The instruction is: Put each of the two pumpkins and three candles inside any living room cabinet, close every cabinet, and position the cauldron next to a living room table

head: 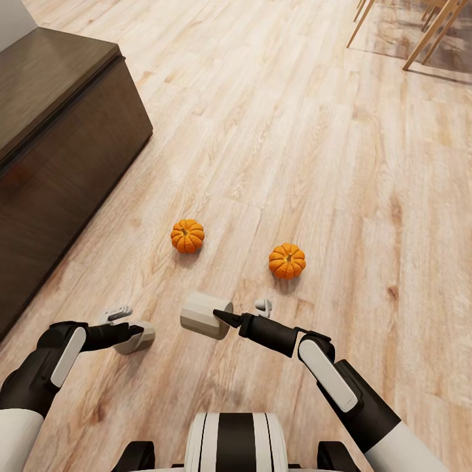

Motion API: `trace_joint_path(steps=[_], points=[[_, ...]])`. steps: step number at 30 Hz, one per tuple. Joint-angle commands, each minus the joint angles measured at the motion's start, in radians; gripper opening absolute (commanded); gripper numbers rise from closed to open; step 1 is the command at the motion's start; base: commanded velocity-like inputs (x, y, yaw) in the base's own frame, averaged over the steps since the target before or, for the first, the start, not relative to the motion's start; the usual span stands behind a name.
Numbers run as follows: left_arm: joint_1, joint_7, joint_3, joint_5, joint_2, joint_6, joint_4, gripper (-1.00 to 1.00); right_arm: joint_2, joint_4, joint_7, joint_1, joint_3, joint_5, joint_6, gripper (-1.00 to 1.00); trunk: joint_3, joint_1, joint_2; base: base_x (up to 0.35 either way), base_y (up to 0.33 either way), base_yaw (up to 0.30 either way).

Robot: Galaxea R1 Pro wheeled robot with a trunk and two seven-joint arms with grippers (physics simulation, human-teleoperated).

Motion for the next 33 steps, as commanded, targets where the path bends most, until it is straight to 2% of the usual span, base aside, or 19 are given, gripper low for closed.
trace_joint_path(steps=[1,19,33], points=[[0.000,-0.011,0.002,-0.010,0.000,0.004,-0.002,-1.00,-0.001,0.000,-0.001,-0.001,0.001,-0.007,0.003,-1.00,0.000,0.000,0.000,0.000,0.000,0.000],[0.000,-0.011,0.003,-0.010,0.000,0.004,-0.005,-1.00,0.002,0.000,-0.001,-0.001,0.001,-0.006,0.003,-1.00,0.000,0.000,0.000,0.000,0.000,0.000],[0.000,-0.012,0.007,-0.009,0.005,0.007,-0.006,-1.00,0.004,0.002,-0.001,-0.001,0.001,-0.008,-0.003,-1.00,0.054,-0.006,0.003,0.000,0.000,0.000]])
